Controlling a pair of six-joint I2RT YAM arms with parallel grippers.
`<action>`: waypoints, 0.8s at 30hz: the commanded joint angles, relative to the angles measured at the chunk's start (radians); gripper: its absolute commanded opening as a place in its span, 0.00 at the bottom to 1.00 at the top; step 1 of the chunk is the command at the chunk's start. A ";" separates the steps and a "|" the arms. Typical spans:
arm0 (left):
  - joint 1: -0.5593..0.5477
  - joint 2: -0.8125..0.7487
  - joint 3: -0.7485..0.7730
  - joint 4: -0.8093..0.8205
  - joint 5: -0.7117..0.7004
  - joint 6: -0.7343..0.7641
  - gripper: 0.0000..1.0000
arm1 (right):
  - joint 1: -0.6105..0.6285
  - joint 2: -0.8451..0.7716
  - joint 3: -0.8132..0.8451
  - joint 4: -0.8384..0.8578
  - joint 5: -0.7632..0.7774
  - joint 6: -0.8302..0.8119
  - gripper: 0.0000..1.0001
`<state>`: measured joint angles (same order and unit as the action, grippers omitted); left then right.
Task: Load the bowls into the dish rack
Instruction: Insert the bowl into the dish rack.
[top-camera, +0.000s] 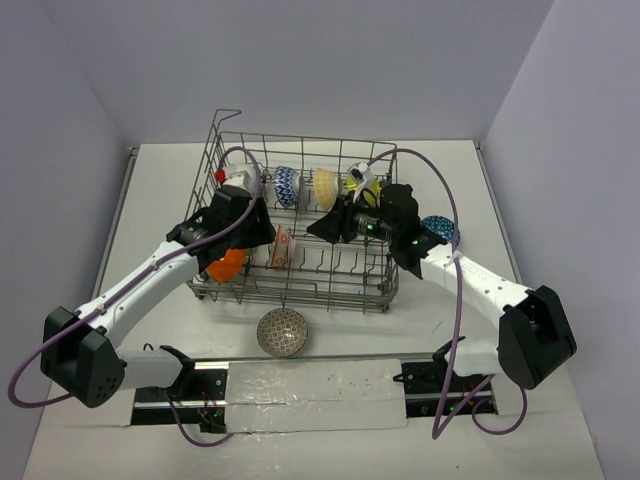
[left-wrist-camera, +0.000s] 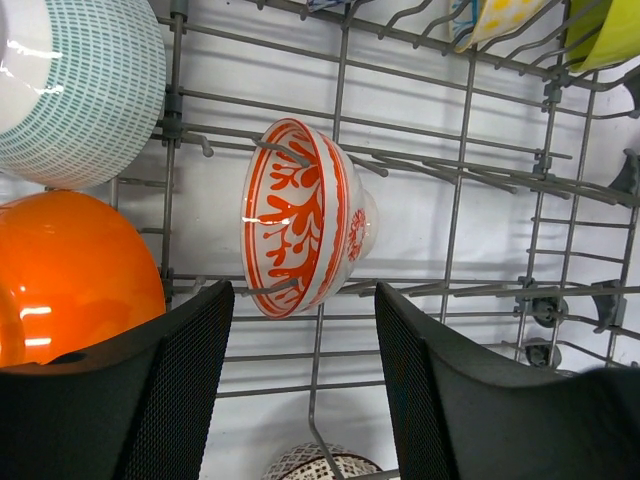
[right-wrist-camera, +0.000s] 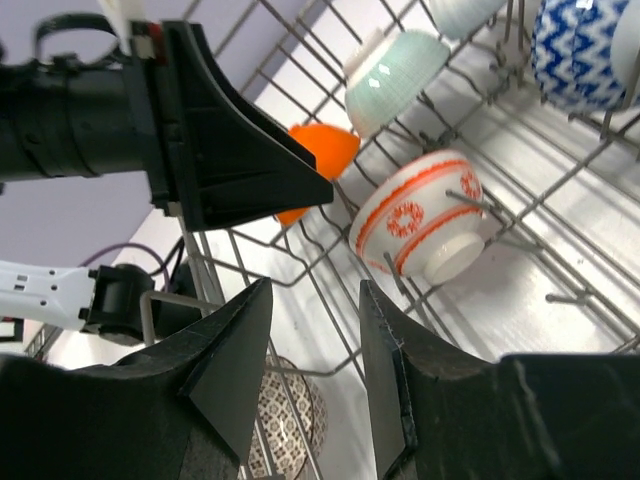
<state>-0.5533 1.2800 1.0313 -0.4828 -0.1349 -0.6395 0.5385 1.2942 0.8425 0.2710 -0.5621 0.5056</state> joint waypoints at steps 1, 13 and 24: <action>-0.023 -0.008 0.041 -0.019 -0.057 0.000 0.63 | -0.002 0.025 0.032 -0.039 -0.021 -0.030 0.48; -0.099 -0.179 0.107 -0.077 -0.259 0.026 0.64 | 0.012 0.189 0.118 -0.039 -0.064 -0.009 0.63; -0.114 -0.216 0.205 -0.308 -0.537 -0.006 0.66 | 0.035 0.212 0.129 -0.015 -0.087 0.011 0.64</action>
<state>-0.6636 1.0584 1.1877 -0.6849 -0.5449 -0.6331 0.5621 1.4982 0.9257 0.2169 -0.6231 0.5087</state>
